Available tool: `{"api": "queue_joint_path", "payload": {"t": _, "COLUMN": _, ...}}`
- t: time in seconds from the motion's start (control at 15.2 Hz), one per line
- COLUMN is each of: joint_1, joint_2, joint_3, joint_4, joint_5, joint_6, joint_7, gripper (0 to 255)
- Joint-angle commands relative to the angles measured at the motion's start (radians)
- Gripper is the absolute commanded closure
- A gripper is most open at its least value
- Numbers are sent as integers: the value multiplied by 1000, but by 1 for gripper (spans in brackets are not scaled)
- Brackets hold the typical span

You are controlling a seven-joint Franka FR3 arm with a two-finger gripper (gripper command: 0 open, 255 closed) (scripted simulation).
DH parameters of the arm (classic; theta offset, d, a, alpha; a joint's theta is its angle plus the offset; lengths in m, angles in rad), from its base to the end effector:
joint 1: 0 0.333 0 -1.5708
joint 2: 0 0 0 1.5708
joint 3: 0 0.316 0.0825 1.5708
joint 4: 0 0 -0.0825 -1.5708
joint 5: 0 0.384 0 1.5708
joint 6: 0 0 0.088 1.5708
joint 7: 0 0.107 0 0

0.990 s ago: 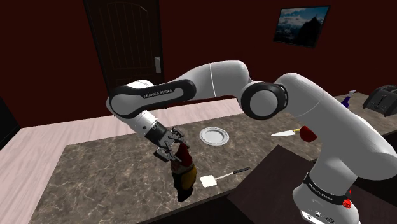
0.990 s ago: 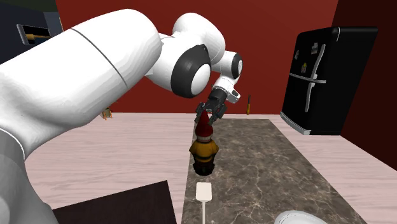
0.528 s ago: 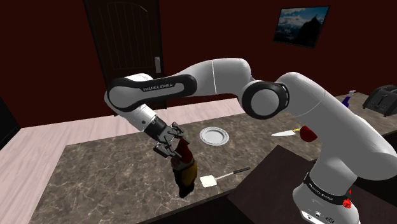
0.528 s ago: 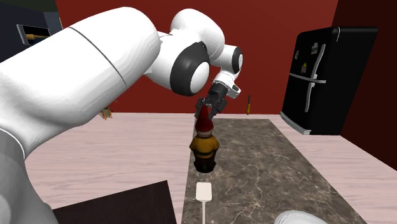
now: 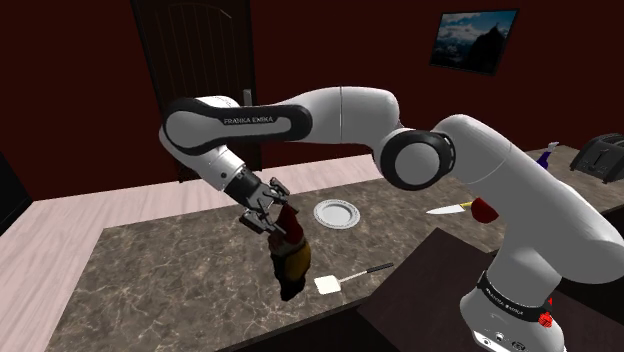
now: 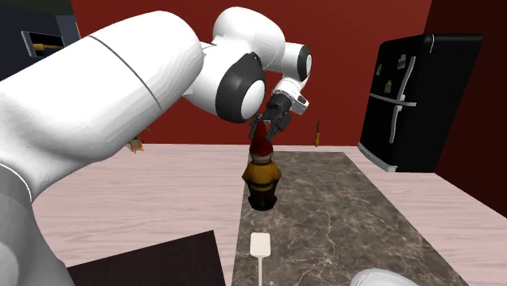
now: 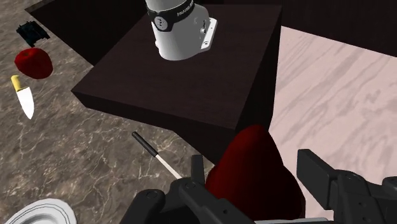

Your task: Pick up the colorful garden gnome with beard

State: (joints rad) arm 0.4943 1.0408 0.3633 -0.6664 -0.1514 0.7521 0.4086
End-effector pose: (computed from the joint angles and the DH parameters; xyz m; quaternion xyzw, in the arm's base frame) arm 0.5327 0.4066 0.3324 0.8782 0.1652 -0.4147 0.1721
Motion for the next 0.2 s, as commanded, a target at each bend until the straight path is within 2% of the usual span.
{"api": "queue_joint_path", "payload": {"t": 0.0, "joint_1": 16, "joint_2": 23, "joint_3": -4, "joint_4": 75, "joint_5": -2, "joint_6": -48, "joint_7": -2, "gripper": 255}}
{"api": "queue_joint_path", "payload": {"t": 0.13, "joint_1": 17, "joint_2": 25, "joint_3": -4, "joint_4": 81, "joint_5": -2, "joint_6": -52, "joint_7": -3, "gripper": 255}}
